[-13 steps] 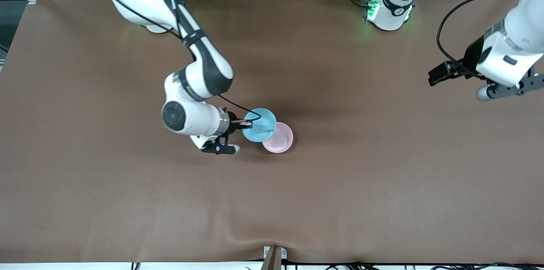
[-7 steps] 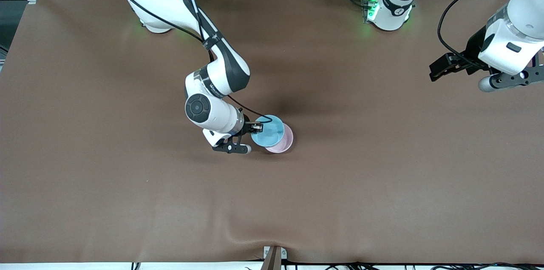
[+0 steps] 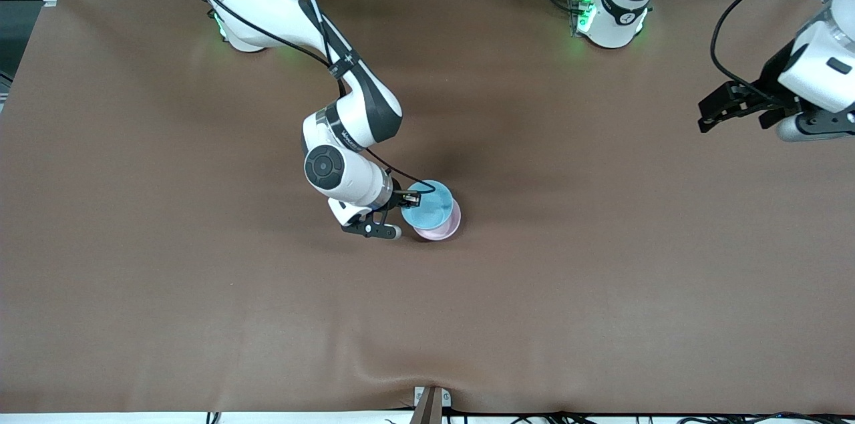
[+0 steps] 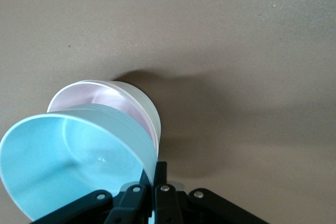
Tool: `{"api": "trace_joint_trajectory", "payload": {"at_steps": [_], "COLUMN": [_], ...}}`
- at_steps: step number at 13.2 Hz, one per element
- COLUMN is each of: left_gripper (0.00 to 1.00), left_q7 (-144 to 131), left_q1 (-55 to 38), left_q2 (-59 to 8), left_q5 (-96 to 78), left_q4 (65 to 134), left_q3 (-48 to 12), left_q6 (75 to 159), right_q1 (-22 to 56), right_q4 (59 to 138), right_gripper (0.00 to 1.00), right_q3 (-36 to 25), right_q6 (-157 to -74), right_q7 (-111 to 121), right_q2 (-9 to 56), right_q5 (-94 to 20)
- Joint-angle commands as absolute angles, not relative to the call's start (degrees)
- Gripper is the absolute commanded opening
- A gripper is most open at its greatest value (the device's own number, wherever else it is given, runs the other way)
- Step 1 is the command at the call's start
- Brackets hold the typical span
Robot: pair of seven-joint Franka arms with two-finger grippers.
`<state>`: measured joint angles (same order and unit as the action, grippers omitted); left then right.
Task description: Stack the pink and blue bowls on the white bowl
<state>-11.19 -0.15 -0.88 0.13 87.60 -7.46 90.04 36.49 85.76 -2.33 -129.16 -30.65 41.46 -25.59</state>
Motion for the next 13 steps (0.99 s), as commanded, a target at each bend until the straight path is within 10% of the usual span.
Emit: {"api": "trace_joint_trajectory", "payload": {"at_steps": [1,13], "left_gripper": [1.0,1.0], "left_q7": [-10.9,-10.6], "left_q1": [-1.1,0.3], "left_q2": [2.1,1.4], "left_q5": [1.3,0.3], "left_q4": [90.1,88.9], "left_q3": [-7.4,-7.9], "left_q6": [90.6,89.1], "right_q1": [37.9,38.1], "right_q4": [83.2,82.7], "right_gripper": [0.0,0.0], "right_q3": [-2.8,-2.8], "right_q6": [-129.9,-132.4], "right_q7": [-33.8,-33.5], "right_q2": [43.2,44.5], "right_q5": [-25.0,-24.4]}}
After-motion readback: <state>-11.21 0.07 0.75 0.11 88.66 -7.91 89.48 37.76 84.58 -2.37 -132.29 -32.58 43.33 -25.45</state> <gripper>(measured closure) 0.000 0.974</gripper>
